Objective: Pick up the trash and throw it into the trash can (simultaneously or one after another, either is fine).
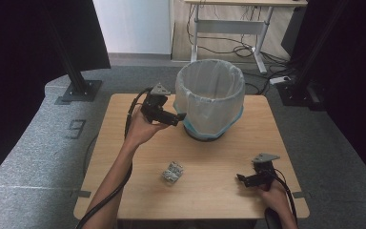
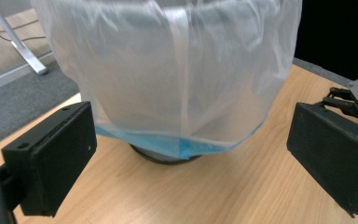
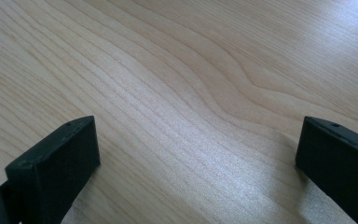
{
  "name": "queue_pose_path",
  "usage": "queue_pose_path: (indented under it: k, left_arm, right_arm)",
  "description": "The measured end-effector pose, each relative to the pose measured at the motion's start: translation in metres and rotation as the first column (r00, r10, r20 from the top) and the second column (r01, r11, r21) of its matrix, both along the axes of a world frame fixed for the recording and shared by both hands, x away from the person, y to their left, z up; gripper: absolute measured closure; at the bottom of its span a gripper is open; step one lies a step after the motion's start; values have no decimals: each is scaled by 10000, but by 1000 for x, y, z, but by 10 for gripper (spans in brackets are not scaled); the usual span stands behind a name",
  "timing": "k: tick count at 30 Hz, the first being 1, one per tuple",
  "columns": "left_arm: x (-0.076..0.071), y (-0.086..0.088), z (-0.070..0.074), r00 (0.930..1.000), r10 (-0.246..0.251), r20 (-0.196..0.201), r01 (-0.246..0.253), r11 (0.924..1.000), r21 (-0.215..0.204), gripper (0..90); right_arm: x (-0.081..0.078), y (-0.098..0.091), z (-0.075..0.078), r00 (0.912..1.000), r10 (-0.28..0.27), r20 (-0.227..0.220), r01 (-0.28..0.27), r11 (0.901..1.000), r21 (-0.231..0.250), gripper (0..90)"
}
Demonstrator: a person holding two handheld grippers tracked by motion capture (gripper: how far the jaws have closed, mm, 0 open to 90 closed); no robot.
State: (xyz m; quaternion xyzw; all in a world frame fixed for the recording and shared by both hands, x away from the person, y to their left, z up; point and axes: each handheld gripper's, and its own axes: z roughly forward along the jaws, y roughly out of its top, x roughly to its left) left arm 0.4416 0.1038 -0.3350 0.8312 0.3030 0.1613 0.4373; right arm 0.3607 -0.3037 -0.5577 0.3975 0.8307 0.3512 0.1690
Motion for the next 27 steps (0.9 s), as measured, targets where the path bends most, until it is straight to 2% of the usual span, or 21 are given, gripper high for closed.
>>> queue_pose_path:
  k: [5, 27]
  left_arm:
    - [-6, 3, -13, 10000, -43, -64, 43, 10000, 15, 14]
    - [-37, 8, -60, 9999, -121, 117, 117, 9994, 337, 10]
  right_arm:
    - [0, 0, 0, 10000, -4, 1, 4, 10000, -3, 0]
    - [0, 0, 0, 10000, -8, 0, 8, 10000, -9, 0]
